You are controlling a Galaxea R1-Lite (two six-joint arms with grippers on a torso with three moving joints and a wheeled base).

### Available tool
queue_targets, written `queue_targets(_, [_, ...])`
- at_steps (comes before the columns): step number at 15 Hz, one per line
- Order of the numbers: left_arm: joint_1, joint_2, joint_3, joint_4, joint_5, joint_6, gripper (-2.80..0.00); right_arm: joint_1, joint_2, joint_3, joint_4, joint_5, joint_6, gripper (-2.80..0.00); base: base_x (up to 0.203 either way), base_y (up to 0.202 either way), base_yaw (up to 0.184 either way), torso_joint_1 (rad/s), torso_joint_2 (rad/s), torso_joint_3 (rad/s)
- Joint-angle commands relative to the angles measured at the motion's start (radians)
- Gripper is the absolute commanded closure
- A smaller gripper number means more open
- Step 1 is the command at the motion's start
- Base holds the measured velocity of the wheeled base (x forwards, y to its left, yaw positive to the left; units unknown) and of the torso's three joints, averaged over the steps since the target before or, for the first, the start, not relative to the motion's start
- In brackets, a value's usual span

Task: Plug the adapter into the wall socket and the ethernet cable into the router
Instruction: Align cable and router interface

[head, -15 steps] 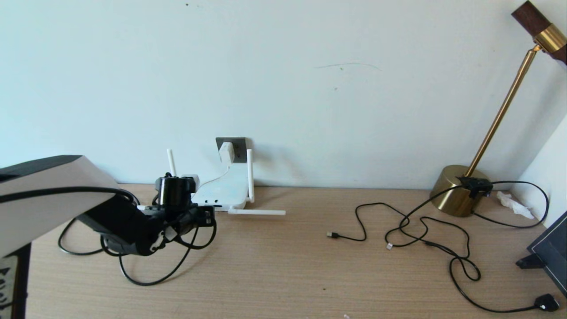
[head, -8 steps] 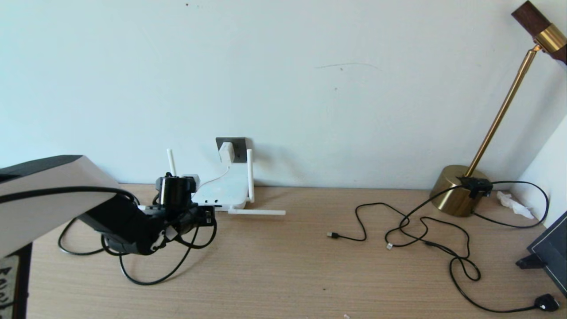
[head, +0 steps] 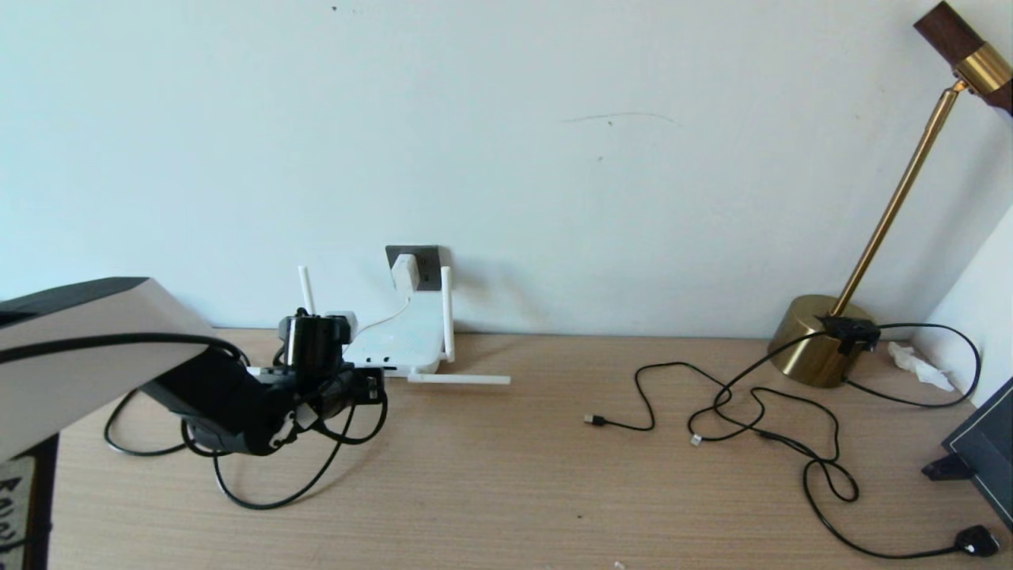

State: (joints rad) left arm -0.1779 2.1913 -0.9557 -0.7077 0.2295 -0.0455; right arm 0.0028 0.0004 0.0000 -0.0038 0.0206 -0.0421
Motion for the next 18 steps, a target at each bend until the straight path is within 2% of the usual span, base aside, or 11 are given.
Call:
queue_targets(1, [0.000, 0.002, -0.003, -0.004, 0.002, 0.000, 0.00, 0.000, 0.001, 0.000, -0.001, 0.001, -0.001, 0.00, 0.000, 0.000, 0.000, 0.000, 0.00, 0.000])
queue_targets(18, [-0.006, -0.001, 0.000, -0.004, 0.002, 0.000, 0.00, 0.000, 0.001, 0.000, -0.001, 0.001, -0.001, 0.00, 0.000, 0.000, 0.000, 0.000, 0.00, 0.000])
